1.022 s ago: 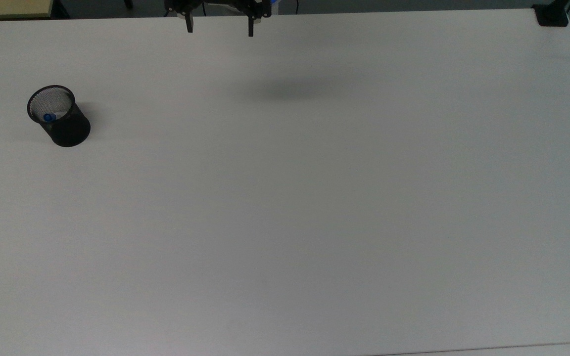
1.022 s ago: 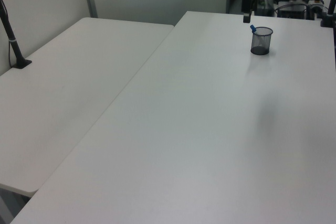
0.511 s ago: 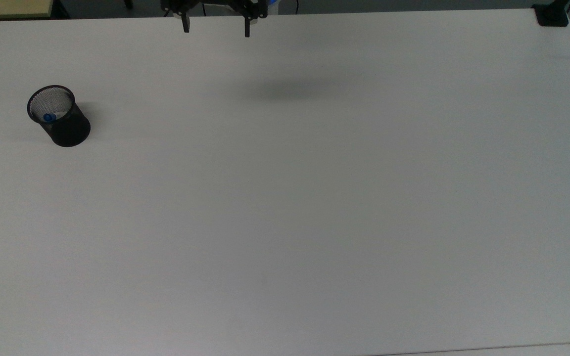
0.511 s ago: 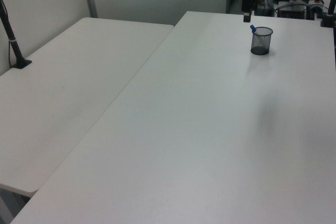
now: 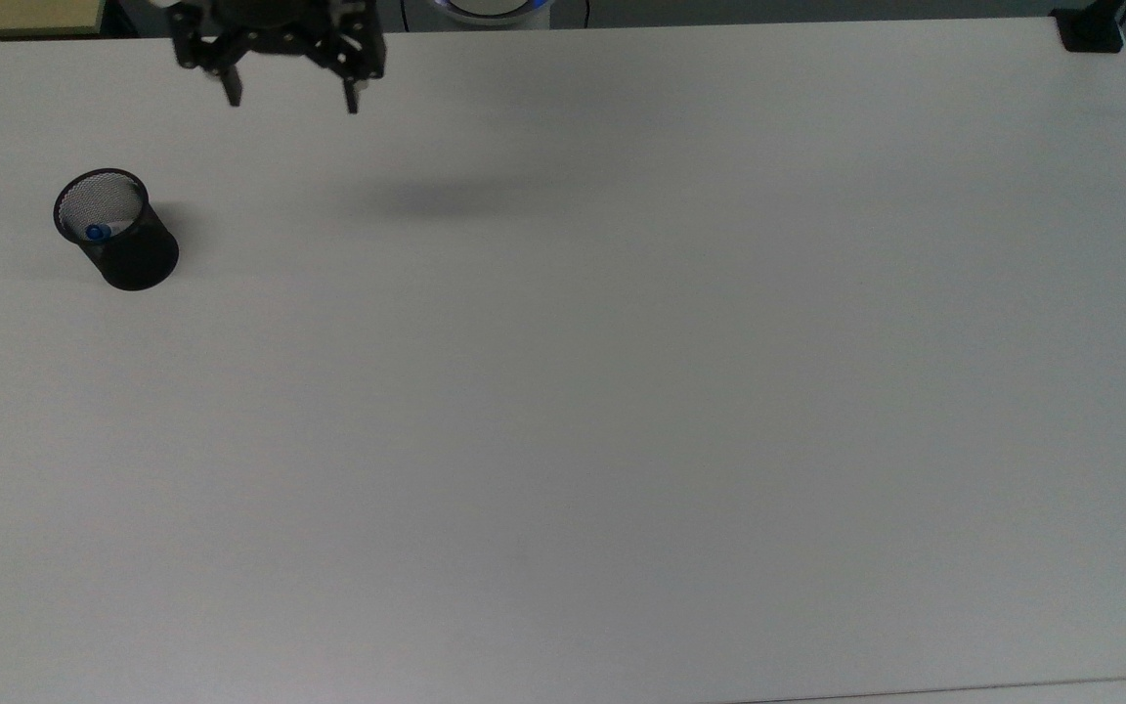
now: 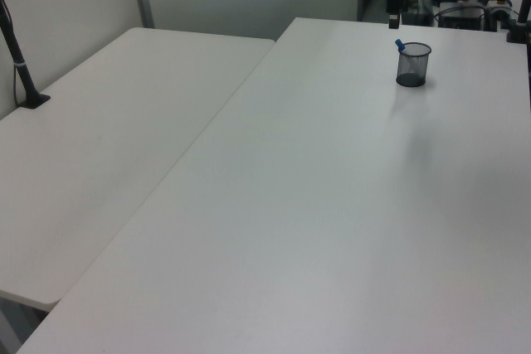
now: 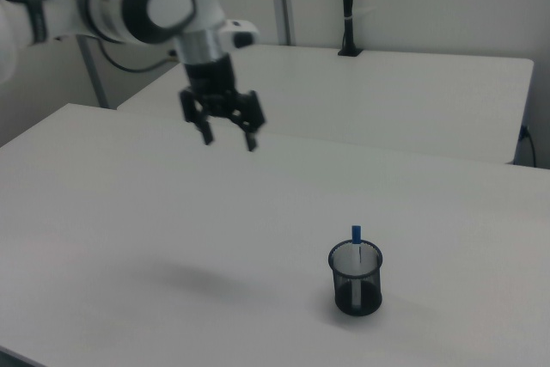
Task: Remove the marker
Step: 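Lower the gripper over the blue-capped marker in the cup, then close the gripper on the marker's blue cap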
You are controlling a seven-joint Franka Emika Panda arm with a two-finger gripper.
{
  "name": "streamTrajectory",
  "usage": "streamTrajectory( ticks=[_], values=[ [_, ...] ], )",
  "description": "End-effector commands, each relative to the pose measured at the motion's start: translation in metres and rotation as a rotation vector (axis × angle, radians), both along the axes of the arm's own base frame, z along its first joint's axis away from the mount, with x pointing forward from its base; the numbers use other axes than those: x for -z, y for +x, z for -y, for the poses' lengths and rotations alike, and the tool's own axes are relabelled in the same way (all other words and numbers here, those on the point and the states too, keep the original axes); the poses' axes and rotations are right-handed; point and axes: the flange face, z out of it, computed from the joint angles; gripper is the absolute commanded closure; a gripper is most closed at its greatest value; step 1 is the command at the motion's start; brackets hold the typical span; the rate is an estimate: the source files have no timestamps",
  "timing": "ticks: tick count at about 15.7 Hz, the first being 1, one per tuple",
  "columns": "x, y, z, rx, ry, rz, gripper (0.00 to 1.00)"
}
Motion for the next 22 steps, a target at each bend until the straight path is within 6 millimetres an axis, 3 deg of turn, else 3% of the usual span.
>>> streamTrajectory(
  ticks=[1, 5, 9, 12, 16, 20, 22],
  values=[
    [0.031, 0.013, 0.056, -0.034, -0.015, 0.033, 0.0],
    [0.057, 0.012, 0.126, -0.079, -0.044, 0.063, 0.0],
    [0.089, 0.018, 0.164, -0.07, -0.075, 0.088, 0.06],
    [0.113, 0.024, 0.179, -0.077, -0.115, 0.09, 0.2],
    [0.131, 0.021, 0.192, -0.1, -0.115, 0.071, 0.41],
    [0.141, 0.015, 0.196, -0.132, -0.109, 0.047, 0.55],
    [0.145, 0.015, 0.198, -0.135, -0.107, 0.041, 0.67]
  ],
)
